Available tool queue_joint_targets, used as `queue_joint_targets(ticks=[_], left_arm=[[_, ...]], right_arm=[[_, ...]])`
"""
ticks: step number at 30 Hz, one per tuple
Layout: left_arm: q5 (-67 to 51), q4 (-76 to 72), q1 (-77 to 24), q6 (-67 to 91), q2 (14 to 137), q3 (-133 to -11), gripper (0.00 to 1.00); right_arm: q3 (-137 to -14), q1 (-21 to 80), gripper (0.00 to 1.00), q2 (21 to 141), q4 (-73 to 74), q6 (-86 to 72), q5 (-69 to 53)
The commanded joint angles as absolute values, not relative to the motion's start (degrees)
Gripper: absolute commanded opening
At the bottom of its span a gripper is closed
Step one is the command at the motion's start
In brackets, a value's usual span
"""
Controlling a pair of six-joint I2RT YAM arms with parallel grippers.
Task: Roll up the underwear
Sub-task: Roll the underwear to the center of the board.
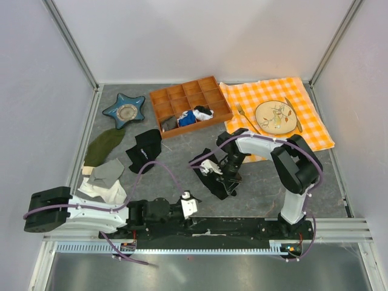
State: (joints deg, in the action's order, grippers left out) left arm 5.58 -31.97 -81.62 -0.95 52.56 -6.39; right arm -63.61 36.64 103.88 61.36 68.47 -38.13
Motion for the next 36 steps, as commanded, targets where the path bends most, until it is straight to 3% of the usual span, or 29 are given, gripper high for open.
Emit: queue_joint_targets(ticks=[1,13,19,21,25,27,28,31,36], left_arm=[[12.83,-37.97,-83.85,-11.41,60.19,-12.11,0.72],[20.74,-44.03,-83.76,-21.88,80.40,-20.73,0.75],[22.06,-44.12,-83.06,-23.73,86.92,-24.60,0.71],[21.36,-43.77,-82.71,-23.64,89.11,-25.57,0.65],[20.39,-41.93,-82.09,-22.51,91.84,-27.77,0.27],[19.95,-40.52,-81.74,-21.45,92.54,-28.04,0.19],[19.69,-39.91,-81.56,-20.05,92.55,-28.12,0.04],[17.41,-37.97,-80.43,-16.72,91.68,-27.34,0.02],[3.74,-35.78,-75.51,-5.92,86.76,-24.27,0.02]], right_arm=[[-70.04,36.91,0.04,110.37,66.00,57.14,-41.57],[-73.39,36.91,0.04,117.07,67.06,54.84,-43.24],[-73.56,37.00,0.04,117.51,67.59,55.19,-44.03],[-73.48,37.00,0.03,117.51,67.59,55.20,-44.21],[-73.39,36.91,0.04,117.42,67.76,55.28,-45.09],[-73.39,36.83,0.04,117.25,67.94,55.46,-45.61],[-73.39,36.91,0.05,117.16,68.20,55.55,-45.88],[-73.30,36.74,0.08,116.28,68.55,55.72,-46.75],[-73.92,34.03,0.27,112.87,69.17,56.34,-48.60]])
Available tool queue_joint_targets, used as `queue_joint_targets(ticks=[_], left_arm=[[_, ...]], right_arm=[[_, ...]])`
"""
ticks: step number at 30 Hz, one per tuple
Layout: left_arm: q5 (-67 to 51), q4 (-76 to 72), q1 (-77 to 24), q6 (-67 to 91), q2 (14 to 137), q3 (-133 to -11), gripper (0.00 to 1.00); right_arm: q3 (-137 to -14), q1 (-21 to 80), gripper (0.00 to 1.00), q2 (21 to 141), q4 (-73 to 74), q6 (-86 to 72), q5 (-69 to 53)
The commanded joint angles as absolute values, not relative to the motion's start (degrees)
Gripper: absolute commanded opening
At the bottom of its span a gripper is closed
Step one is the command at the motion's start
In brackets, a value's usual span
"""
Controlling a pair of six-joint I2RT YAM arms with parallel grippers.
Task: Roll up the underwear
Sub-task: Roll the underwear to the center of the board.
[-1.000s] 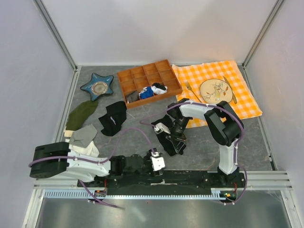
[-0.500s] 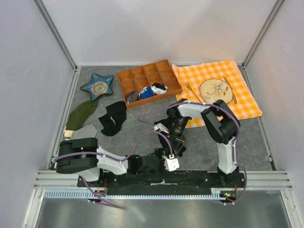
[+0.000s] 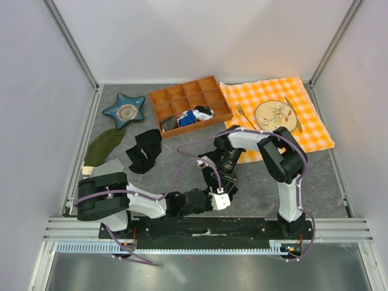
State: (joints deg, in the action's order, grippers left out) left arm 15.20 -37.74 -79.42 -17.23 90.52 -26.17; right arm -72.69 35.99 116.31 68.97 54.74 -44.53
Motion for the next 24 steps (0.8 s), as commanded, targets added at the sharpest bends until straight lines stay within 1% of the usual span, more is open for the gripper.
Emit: queue_joint_targets(ticks=[1,2,3,5,6,10,13,15,16,17,18,20,21,22,24], left_arm=[[0.99,-35.77,-72.97,-4.32,85.44,-23.74,0.02],[-1.90,-35.86,-71.64,-2.74,84.73,-23.21,0.02],[-6.54,-35.86,-70.41,-0.55,84.29,-22.42,0.02],[-11.14,-35.86,-66.81,3.15,83.94,-21.97,0.02],[-15.43,-35.77,-65.67,5.51,84.11,-22.06,0.02],[-24.59,-34.46,-59.26,11.50,86.48,-23.20,0.02],[-29.08,-33.84,-55.39,16.95,88.68,-24.61,0.02],[-30.49,-32.96,-53.01,22.72,90.25,-25.57,0.02],[-30.93,-32.44,-50.47,25.03,91.05,-25.92,0.02],[-32.42,-31.13,-49.06,27.40,91.92,-26.36,0.02],[-33.56,-30.42,-47.82,31.08,94.20,-27.76,0.02],[-35.06,-28.22,-45.01,34.44,96.32,-29.35,0.02],[-35.76,-26.82,-44.22,36.63,97.46,-30.75,0.02],[-36.12,-26.81,-43.16,37.69,99.12,-31.20,0.02],[-37.00,-26.28,-42.54,39.45,100.54,-32.51,0.02]], right_arm=[[-74.00,33.23,0.30,111.98,69.17,56.51,-49.04],[-74.18,32.53,0.36,110.23,69.34,56.86,-49.48],[-74.35,31.04,0.38,109.43,69.95,57.56,-49.66],[-74.79,29.89,0.42,106.80,71.01,59.15,-50.10],[-74.88,29.01,0.43,106.00,71.54,59.76,-50.27],[-74.97,28.21,0.44,101.61,72.86,63.01,-50.01],[-71.83,28.21,0.45,96.34,72.69,69.41,-50.27],[-68.92,28.30,0.45,90.99,72.77,79.77,-51.58],[-65.08,28.21,0.46,88.97,71.82,83.89,-52.03],[-63.04,28.39,0.52,85.12,70.85,86.89,-52.47],[-61.02,28.91,0.55,83.08,69.27,90.58,-53.25],[-55.04,30.14,0.62,77.38,61.55,90.62,-52.91],[-53.19,32.15,0.64,75.60,58.48,88.35,-52.30],[-49.69,33.39,0.64,73.93,51.23,86.33,-49.86],[-46.51,36.63,0.65,69.53,44.77,83.15,-47.73]])
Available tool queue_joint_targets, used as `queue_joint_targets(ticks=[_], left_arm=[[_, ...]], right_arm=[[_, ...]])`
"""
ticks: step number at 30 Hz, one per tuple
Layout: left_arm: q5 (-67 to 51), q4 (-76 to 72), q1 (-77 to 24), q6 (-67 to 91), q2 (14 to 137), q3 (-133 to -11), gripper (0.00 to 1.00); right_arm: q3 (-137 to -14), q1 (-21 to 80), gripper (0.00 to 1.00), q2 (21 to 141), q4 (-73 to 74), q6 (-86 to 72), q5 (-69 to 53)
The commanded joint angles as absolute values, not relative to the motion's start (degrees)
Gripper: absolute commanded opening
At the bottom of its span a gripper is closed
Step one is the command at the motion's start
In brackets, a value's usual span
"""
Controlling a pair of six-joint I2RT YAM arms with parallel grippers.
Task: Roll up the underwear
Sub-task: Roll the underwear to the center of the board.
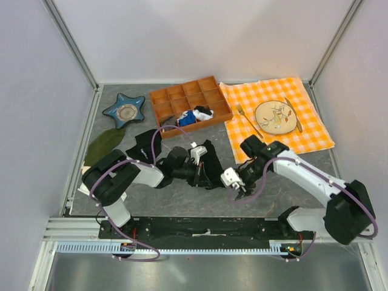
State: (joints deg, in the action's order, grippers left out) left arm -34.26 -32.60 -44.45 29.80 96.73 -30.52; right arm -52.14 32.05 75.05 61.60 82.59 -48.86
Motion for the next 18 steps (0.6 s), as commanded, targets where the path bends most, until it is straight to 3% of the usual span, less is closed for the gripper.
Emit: queue_joint_targets(ticks=[1,10,15,18], left_arm=[[-37.26,-26.19,-42.28,39.72,101.50,-32.95,0.02],[-39.11,-26.19,-41.05,39.90,103.01,-34.02,0.02],[-39.81,-27.95,-40.61,40.34,103.18,-32.70,0.02],[-40.25,-29.18,-40.43,40.78,103.10,-32.26,0.02]], right_arm=[[-43.88,37.35,0.67,68.30,39.69,81.84,-45.81],[-40.43,41.31,0.77,73.80,23.56,79.98,-33.41],[-41.40,42.80,0.75,80.59,23.29,82.35,-28.58],[-41.31,44.03,0.68,84.02,22.68,82.62,-25.50]])
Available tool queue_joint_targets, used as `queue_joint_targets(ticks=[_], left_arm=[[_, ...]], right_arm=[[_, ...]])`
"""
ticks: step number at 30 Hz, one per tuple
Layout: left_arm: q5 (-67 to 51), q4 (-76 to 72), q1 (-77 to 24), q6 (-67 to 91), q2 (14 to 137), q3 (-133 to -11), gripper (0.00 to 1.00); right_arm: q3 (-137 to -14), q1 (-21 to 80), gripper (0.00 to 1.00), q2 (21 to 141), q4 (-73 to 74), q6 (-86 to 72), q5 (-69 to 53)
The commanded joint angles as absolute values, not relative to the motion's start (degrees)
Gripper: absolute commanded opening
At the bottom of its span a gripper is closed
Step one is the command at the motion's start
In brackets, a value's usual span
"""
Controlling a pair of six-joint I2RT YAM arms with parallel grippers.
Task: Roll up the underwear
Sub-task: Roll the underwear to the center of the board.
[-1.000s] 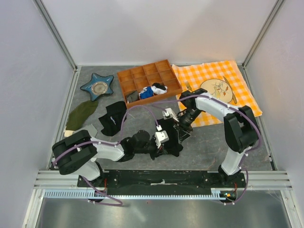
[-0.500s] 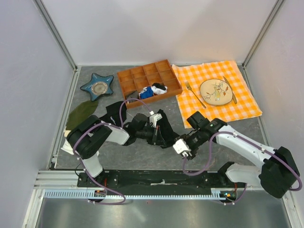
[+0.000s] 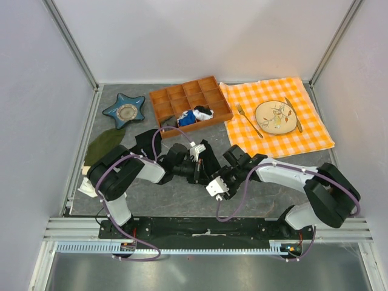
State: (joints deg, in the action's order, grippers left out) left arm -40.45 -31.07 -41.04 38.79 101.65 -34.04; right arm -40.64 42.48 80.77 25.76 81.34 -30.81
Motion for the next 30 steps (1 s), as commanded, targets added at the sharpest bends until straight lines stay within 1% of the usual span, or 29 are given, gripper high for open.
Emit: queue_joint_targets(ticks=[1,4,6,7,8,9,10,11,12,13,14,15,18,19,20,21,23,24,25,26,27,28,29,30], left_arm=[[-40.34,-29.53,-40.43,40.78,103.01,-32.08,0.02],[-40.69,-31.37,-40.34,41.22,102.05,-31.38,0.02],[-40.43,-32.77,-40.34,41.49,101.08,-30.50,0.02],[-40.43,-33.65,-40.25,41.48,100.29,-29.98,0.02],[-40.08,-34.27,-40.34,41.40,98.54,-28.93,0.02],[-39.64,-34.45,-40.25,41.14,97.31,-28.48,0.07],[-39.38,-34.63,-40.25,40.61,96.08,-27.87,0.11],[-38.42,-34.80,-40.34,39.65,93.11,-26.38,0.14],[-37.80,-34.89,-40.34,38.86,91.42,-25.58,0.24],[-37.27,-35.07,-40.25,38.06,89.67,-24.62,0.28],[-35.87,-35.59,-40.25,36.93,85.39,-22.17,0.34],[-34.90,-36.29,-40.60,36.57,83.43,-20.58,0.45],[-30.86,-40.25,-42.61,33.24,72.80,-13.99,0.54],[-29.28,-40.69,-43.84,31.92,69.99,-12.41,0.55],[-25.35,-40.78,-45.25,28.86,67.35,-9.87,0.56],[-23.57,-40.87,-48.92,26.91,61.67,-8.71,0.57],[-17.60,-40.96,-53.24,21.46,56.63,-5.81,0.58],[-16.01,-40.87,-57.35,19.44,52.77,-5.02,0.58],[-13.12,-40.96,-59.39,15.33,50.91,-3.44,0.59],[-11.44,-41.04,-63.42,13.55,49.58,-2.73,0.60],[-9.95,-41.13,-65.02,12.06,47.74,-2.12,0.60],[-8.54,-41.39,-66.43,9.43,47.38,-1.50,0.63],[-7.83,-41.48,-69.14,7.93,47.29,-1.49,0.69],[-6.78,-41.48,-70.56,6.52,47.98,-1.67,0.71]], right_arm=[[-41.57,44.29,0.60,84.81,22.59,82.44,-24.62],[-42.36,44.74,0.49,87.36,22.76,80.87,-22.60],[-42.63,44.74,0.38,88.41,23.20,80.42,-21.80],[-43.24,44.74,0.28,88.77,24.42,79.72,-21.62],[-43.85,44.74,0.22,89.55,25.39,79.46,-21.80],[-44.47,44.74,0.18,90.00,26.53,78.84,-22.06],[-45.95,44.74,0.11,90.87,29.41,77.79,-22.58],[-46.84,44.74,0.08,91.23,31.36,77.44,-24.33],[-47.72,44.74,0.06,91.67,36.08,77.17,-25.39],[-49.90,44.74,0.02,92.63,39.17,76.91,-26.97],[-51.31,44.65,0.00,93.33,42.42,76.30,-30.20],[-53.68,44.56,0.00,94.12,48.28,76.12,-31.89],[-56.06,44.56,0.00,95.62,55.69,74.28,-36.10],[-56.51,44.65,0.00,96.15,56.94,73.57,-36.99],[-56.95,44.56,0.00,96.59,57.91,71.39,-37.96],[-58.17,44.47,0.00,97.64,60.27,70.85,-39.80],[-59.58,44.21,0.00,99.05,62.74,69.79,-42.35],[-61.07,44.12,0.00,100.88,64.58,68.39,-44.02],[-61.95,43.95,0.00,101.86,65.30,67.51,-44.47],[-62.66,43.77,0.00,103.08,65.74,66.54,-44.91],[-64.32,43.60,0.00,105.71,66.44,64.79,-45.35],[-65.29,43.07,0.00,107.21,66.71,63.91,-45.44],[-67.30,42.63,0.00,108.79,68.01,63.37,-45.96],[-68.46,42.37,0.00,112.20,68.98,62.76,-46.40]])
